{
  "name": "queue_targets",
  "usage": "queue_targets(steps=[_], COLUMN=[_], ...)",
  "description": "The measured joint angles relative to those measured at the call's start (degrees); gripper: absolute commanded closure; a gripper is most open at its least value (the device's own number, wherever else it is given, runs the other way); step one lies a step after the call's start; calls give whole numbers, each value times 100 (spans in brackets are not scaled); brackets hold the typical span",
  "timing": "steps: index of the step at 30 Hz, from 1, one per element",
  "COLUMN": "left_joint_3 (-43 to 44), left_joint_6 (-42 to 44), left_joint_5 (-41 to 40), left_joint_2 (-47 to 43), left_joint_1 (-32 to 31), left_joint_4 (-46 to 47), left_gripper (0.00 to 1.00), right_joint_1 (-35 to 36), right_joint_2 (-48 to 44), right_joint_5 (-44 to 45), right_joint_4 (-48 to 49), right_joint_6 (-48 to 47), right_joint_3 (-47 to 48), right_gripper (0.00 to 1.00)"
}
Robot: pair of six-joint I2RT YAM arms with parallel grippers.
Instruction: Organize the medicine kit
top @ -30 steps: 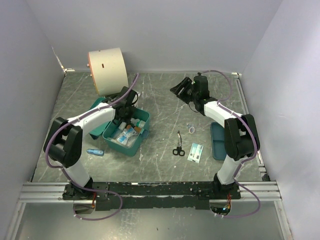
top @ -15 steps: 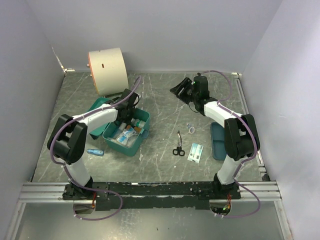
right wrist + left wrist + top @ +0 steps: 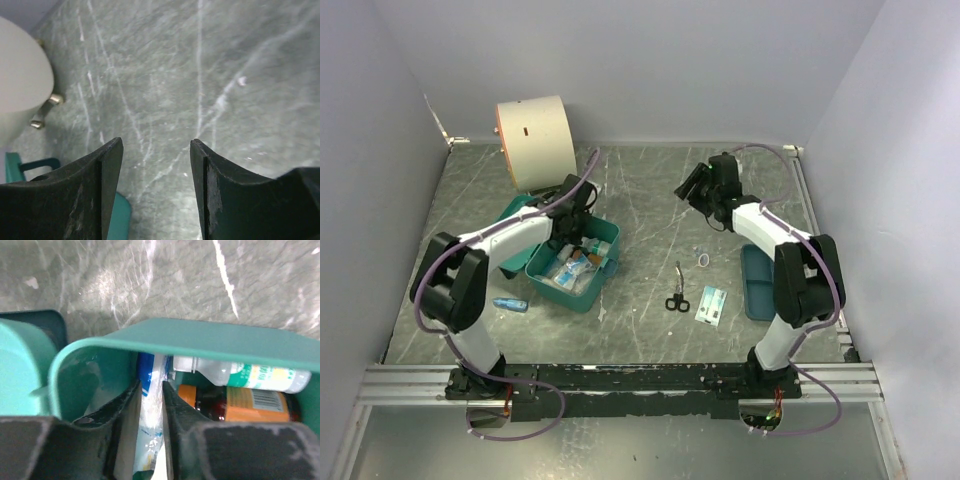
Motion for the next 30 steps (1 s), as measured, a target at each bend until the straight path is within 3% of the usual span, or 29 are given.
queue_targets(steps=[9,17,19,27,30], left_joint_3=[37,35,35,35,35], left_joint_6=[146,-101,-166,-518,-614], left_joint_5=[363,107,-11,146,365], left_joint_2=[-1419,-2546,-2758,-2706,-2592], left_joint_1=[0,2,2,2,2], left_joint_4=[-181,518,791,1373,1495], left_gripper=[55,17,1,1,6], right_joint_1=[-393,-1217,-1412,-1578,-1576], right_joint_2=[-1169,-1843,-1963,-1965,-1655], right_joint_5=[1508,2181,2203,1657,1351], right_joint_4=[-1226,-2549,-2798,-3163,-3001], right_joint_6=[-588,-492,-415,-463,-678], right_joint_3=[-168,-702,-931,-1510,-1488], right_gripper=[39,32,30,29,31])
